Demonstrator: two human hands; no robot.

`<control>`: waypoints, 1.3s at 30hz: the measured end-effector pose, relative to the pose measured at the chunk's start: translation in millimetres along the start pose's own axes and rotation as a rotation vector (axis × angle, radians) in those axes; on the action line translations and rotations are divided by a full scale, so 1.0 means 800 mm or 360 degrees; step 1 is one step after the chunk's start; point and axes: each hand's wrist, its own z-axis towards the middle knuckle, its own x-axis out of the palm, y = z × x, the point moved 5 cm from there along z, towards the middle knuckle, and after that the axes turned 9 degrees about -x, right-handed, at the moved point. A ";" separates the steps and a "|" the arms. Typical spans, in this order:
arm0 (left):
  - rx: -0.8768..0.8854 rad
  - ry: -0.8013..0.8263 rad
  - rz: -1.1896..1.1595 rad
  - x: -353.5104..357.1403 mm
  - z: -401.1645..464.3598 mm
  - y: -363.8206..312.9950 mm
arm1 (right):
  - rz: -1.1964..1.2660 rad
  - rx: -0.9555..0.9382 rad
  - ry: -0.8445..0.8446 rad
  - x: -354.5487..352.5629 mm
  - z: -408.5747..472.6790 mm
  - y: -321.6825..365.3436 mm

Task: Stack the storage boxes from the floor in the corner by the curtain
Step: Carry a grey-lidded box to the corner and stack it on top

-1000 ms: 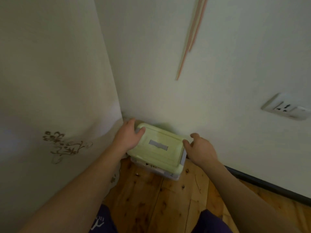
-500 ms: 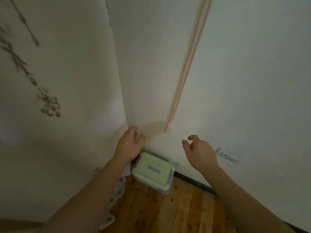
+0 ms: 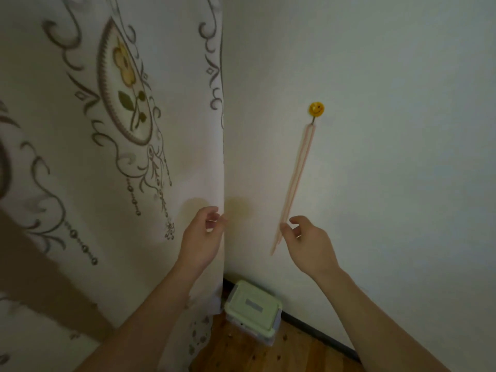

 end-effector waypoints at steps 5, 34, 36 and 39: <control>0.0041 -0.0062 -0.0127 -0.035 -0.042 -0.035 | 0.0136 -0.0082 -0.0038 -0.019 -0.024 0.041; -0.0141 -0.1148 -0.0472 -0.169 -0.526 0.014 | 0.0929 -0.0953 0.0813 -0.013 -0.293 0.213; -0.0162 -0.1280 -0.0503 -0.186 -0.568 0.026 | 0.0953 -0.1042 0.0880 -0.009 -0.324 0.240; -0.0190 -0.1403 -0.0485 -0.202 -0.620 0.034 | 0.1028 -0.1130 0.0982 -0.005 -0.367 0.269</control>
